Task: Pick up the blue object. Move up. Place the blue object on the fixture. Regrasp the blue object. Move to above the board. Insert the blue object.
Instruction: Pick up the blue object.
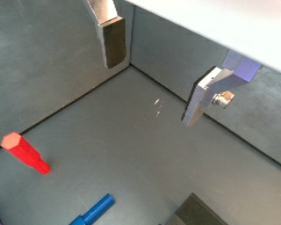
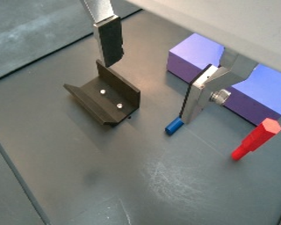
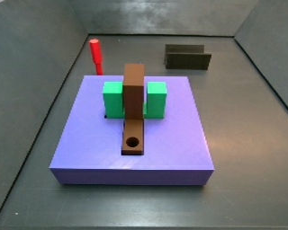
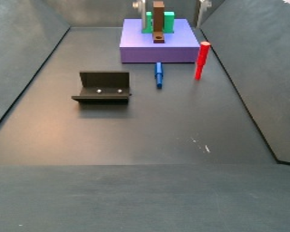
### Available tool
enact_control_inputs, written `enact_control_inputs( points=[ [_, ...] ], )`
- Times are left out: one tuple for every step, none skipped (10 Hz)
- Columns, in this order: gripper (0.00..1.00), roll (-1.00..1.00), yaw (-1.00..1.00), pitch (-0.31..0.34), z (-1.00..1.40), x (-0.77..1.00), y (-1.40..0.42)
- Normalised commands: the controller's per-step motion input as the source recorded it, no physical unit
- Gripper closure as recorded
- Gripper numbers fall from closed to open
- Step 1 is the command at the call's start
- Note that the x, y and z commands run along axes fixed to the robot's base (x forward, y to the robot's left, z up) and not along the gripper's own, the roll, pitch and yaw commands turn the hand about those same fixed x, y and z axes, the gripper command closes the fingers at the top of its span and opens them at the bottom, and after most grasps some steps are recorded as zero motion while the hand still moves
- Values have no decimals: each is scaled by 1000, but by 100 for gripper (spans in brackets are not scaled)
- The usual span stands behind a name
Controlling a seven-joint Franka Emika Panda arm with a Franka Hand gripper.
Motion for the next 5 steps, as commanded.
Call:
enact_control_inputs(
  points=[
    [0, -154, 0, 19, -249, 0, -166],
    [0, -181, -109, 0, -497, 9, -517],
    [0, -70, -43, 0, -600, 297, -751],
    [0, -61, 9, 0, -606, 500, -743],
    [0, 0, 6, 0, -554, 497, -849]
  ],
)
